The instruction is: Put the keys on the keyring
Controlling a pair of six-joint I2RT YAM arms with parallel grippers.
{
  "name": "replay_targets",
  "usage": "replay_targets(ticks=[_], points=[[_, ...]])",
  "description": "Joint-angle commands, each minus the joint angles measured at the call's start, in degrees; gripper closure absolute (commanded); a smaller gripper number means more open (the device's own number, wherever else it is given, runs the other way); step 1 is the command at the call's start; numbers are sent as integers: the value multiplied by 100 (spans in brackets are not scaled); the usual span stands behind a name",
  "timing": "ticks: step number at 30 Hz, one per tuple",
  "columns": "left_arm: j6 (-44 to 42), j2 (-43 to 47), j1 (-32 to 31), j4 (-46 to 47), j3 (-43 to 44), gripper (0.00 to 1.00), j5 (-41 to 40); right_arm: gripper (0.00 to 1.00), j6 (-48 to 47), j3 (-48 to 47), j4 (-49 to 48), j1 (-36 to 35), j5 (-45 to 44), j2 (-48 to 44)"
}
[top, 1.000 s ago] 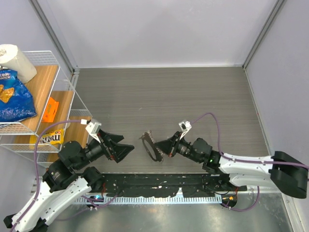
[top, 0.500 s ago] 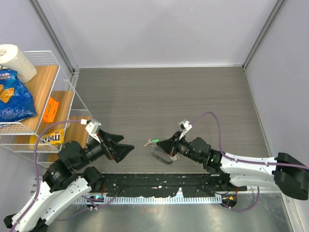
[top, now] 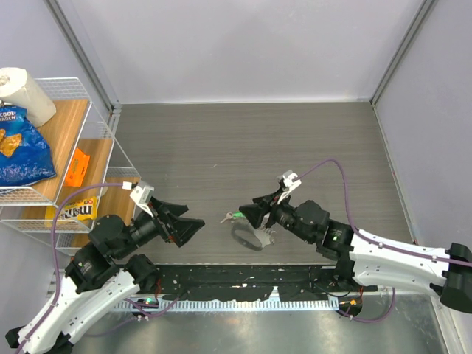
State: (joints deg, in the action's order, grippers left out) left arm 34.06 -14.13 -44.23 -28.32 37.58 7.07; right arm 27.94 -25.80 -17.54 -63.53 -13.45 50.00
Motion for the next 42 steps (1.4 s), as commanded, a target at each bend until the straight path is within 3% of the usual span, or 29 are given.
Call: replay_targets(ticks=[1, 11, 16, 22, 39, 42], points=[[-172, -125, 11, 72, 197, 0, -249, 6, -666, -732, 882, 16, -588, -376], [-453, -327, 11, -7, 592, 0, -504, 4, -1317, -2165, 2447, 16, -1010, -509], [-637, -336, 11, -42, 794, 0, -654, 5, -1362, -2930, 3107, 7, -1764, -254], [-805, -415, 11, -78, 1005, 0, -654, 5, -1423, -3106, 3099, 16, -2153, -271], [-814, -433, 11, 10, 1067, 0, -654, 4, -1652, -3221, 3037, 16, -2038, -693], [-787, -424, 11, 19, 1067, 0, -830, 5, -1969, -3456, 3273, 16, -1433, -580]])
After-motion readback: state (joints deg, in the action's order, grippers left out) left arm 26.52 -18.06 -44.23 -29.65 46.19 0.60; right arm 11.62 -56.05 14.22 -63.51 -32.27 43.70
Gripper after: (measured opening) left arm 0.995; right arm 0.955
